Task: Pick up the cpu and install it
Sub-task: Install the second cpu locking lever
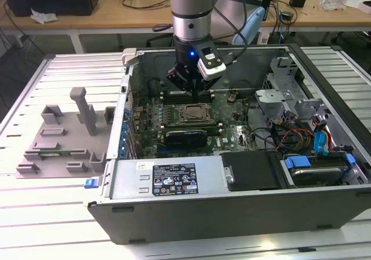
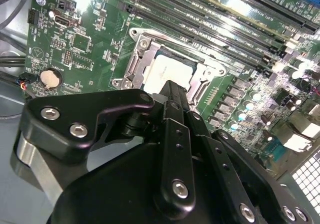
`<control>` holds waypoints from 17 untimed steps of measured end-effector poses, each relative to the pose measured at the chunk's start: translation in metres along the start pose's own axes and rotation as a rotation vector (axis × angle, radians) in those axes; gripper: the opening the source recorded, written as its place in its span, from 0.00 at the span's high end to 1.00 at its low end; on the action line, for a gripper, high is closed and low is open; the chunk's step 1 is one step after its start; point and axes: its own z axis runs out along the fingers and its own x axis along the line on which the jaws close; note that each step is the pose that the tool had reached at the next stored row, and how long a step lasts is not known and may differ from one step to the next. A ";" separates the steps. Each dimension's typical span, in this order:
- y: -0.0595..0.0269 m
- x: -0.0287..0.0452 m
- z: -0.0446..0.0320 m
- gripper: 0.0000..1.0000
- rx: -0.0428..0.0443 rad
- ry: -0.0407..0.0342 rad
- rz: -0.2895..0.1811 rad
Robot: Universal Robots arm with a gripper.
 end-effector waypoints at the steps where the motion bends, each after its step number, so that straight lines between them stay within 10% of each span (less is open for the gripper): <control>1: -0.0007 -0.0001 0.0000 0.89 0.0000 0.0000 0.000; 17: -0.0094 -0.0011 0.0002 0.89 0.0000 0.0000 0.000</control>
